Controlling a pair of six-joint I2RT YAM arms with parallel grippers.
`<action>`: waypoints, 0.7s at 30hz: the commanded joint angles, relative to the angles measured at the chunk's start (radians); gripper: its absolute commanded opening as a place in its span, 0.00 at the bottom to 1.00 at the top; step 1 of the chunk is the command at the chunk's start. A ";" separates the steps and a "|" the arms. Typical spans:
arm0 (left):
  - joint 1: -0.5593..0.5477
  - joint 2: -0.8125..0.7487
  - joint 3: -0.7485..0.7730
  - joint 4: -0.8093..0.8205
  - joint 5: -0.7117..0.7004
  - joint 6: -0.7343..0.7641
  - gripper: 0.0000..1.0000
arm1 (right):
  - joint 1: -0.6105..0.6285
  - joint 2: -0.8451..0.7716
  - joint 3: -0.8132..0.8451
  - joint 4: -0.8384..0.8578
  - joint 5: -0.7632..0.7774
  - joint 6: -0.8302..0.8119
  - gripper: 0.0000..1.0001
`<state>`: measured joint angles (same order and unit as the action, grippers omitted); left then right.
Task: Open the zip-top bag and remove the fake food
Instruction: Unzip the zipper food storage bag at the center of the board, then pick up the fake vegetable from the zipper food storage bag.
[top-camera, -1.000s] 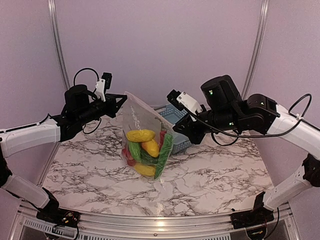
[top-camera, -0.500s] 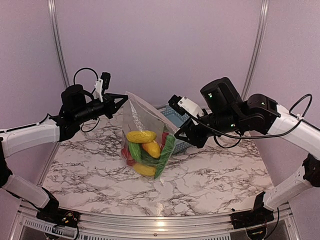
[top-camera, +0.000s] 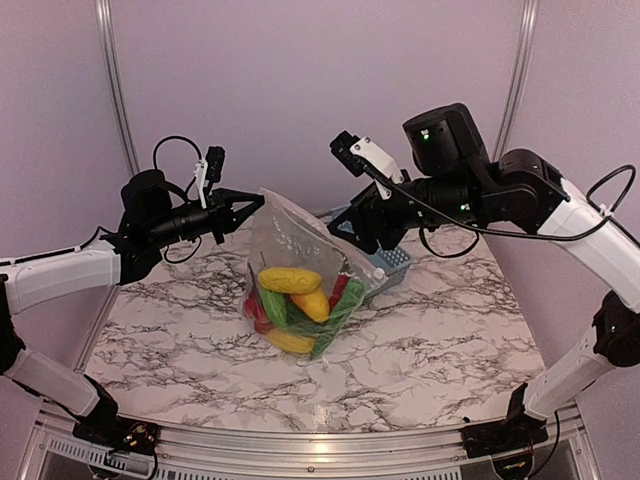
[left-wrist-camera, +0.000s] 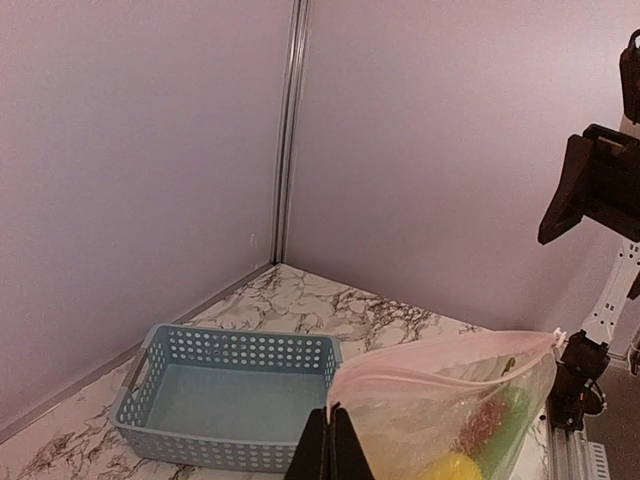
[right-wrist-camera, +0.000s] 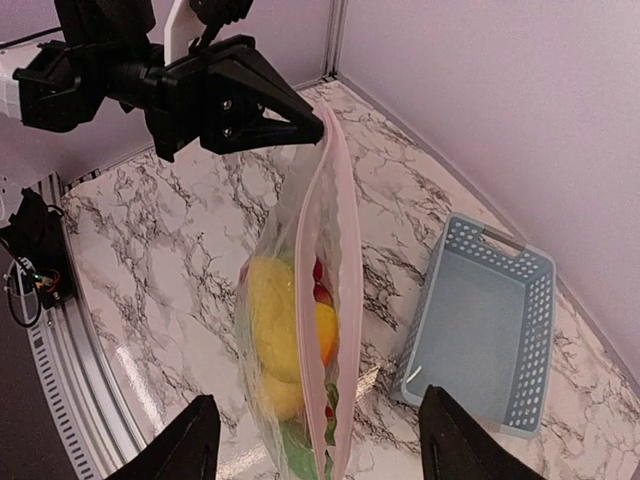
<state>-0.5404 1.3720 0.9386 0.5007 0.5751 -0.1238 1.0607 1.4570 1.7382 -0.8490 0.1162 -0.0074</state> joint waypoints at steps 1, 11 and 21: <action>-0.001 0.014 -0.007 0.041 0.021 0.006 0.00 | -0.009 0.036 0.102 -0.018 0.037 -0.017 0.62; -0.003 0.002 -0.012 0.017 0.018 0.023 0.00 | -0.059 0.130 0.223 -0.042 -0.024 -0.011 0.28; -0.009 0.010 -0.009 0.029 0.026 0.028 0.00 | -0.074 0.218 0.276 -0.047 -0.085 0.024 0.13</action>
<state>-0.5426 1.3758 0.9382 0.5041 0.5846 -0.1074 0.9947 1.6569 1.9747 -0.8825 0.0708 -0.0143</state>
